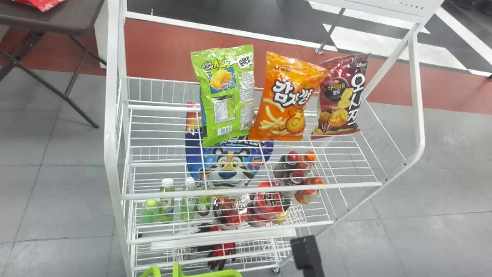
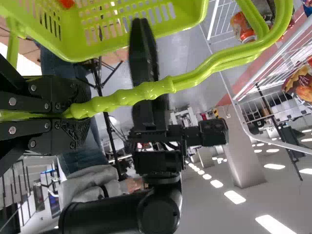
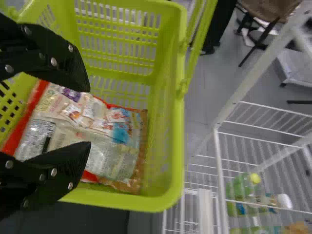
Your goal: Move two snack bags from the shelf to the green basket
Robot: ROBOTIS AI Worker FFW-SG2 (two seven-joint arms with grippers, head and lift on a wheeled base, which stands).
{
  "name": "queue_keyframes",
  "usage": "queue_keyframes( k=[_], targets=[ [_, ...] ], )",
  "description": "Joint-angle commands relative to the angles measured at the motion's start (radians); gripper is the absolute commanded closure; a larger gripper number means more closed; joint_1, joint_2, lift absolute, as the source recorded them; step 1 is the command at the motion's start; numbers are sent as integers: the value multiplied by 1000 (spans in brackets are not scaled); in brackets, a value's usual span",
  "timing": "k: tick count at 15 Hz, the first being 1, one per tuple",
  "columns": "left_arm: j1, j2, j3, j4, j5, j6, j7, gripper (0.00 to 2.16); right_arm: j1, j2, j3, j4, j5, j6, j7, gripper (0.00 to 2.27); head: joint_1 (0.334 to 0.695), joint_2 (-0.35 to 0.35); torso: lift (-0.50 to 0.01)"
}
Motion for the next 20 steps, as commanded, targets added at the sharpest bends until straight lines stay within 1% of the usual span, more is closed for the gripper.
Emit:
queue_keyframes(
  k=[1,2,3,4,5,9,11,16,20],
  targets=[
    [0,0,-2,1,-3,1,0,2128,-23,12,-42,5,-9,-263,0,83,695,-350,-13],
    [0,0,-2,1,-6,1,0,2128,-30,15,-53,9,-9,-361,-1,83,695,-350,-13],
    [0,0,-2,3,-6,1,0,2128,-33,27,-70,17,-8,-508,-3,83,695,-350,-13],
    [0,0,-2,4,-6,1,1,2128,-45,52,-86,31,-5,-637,-3,83,695,-350,-13],
    [0,0,-2,4,-8,1,1,2128,-59,64,-99,49,-5,-726,-6,83,695,-350,-13],
    [0,0,-2,9,-18,1,6,2128,-146,78,-108,178,11,-1048,-96,83,695,-350,-13],
    [-3,-2,-5,10,-23,4,9,2128,-218,80,-88,261,51,-1134,-159,83,695,-350,-13],
    [-17,-3,-11,20,-37,22,17,2128,-427,81,-60,471,123,-1137,-224,83,695,-350,-13],
    [-34,-5,1,24,-35,47,17,2128,-550,80,-39,638,175,-1204,-314,87,695,-350,-13]
  ],
)
